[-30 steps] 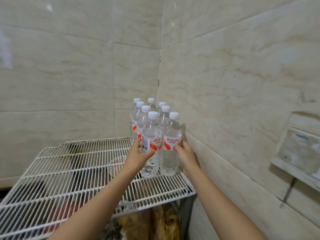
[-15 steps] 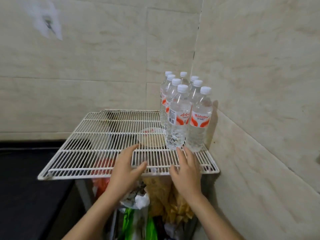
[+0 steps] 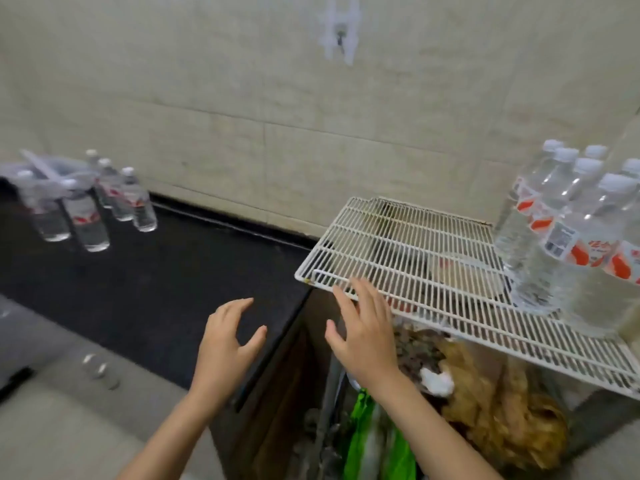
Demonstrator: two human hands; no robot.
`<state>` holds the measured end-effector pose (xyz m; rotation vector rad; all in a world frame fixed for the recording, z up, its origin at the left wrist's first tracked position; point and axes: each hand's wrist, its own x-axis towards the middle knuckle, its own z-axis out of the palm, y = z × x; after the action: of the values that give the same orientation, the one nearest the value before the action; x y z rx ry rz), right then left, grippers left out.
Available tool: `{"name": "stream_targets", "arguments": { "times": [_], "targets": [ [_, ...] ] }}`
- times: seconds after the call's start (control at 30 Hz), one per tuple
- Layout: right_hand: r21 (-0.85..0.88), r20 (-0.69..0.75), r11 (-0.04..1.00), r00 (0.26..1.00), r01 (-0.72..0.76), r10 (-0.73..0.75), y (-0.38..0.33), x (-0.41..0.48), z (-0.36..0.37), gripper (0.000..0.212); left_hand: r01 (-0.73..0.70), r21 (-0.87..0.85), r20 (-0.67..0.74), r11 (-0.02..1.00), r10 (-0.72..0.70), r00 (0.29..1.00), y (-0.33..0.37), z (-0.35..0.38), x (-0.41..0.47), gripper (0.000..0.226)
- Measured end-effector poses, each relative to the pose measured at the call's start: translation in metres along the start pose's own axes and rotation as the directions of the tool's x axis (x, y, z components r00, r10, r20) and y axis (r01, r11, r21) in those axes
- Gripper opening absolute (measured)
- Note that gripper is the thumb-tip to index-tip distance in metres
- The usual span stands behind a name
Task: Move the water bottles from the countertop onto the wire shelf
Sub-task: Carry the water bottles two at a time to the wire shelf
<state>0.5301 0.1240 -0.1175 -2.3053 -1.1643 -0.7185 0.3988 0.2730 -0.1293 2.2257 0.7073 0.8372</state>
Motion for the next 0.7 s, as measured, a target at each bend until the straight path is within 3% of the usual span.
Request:
{"name": "stream_targets", "arguments": {
  "times": [0.3,0.5,0.7],
  "targets": [
    [0.102,0.164,0.976,0.965,0.19,-0.205,-0.198,0.03,0.096,0.052,0.291,0.09,-0.232,0.952,-0.264,0.936,-0.158,-0.179,-0.014,0.048],
    [0.15,0.189,0.945,0.93,0.291,-0.316,-0.303,0.03,0.153,0.055,0.457,0.043,-0.363,0.888,-0.412,0.836,-0.244,-0.277,-0.04,0.051],
    [0.213,0.261,0.911,0.878,0.352,-0.401,-0.364,0.043,0.203,0.044,0.595,-0.028,-0.425,0.803,-0.548,0.721,-0.297,-0.316,-0.073,0.053]
  ]
}}
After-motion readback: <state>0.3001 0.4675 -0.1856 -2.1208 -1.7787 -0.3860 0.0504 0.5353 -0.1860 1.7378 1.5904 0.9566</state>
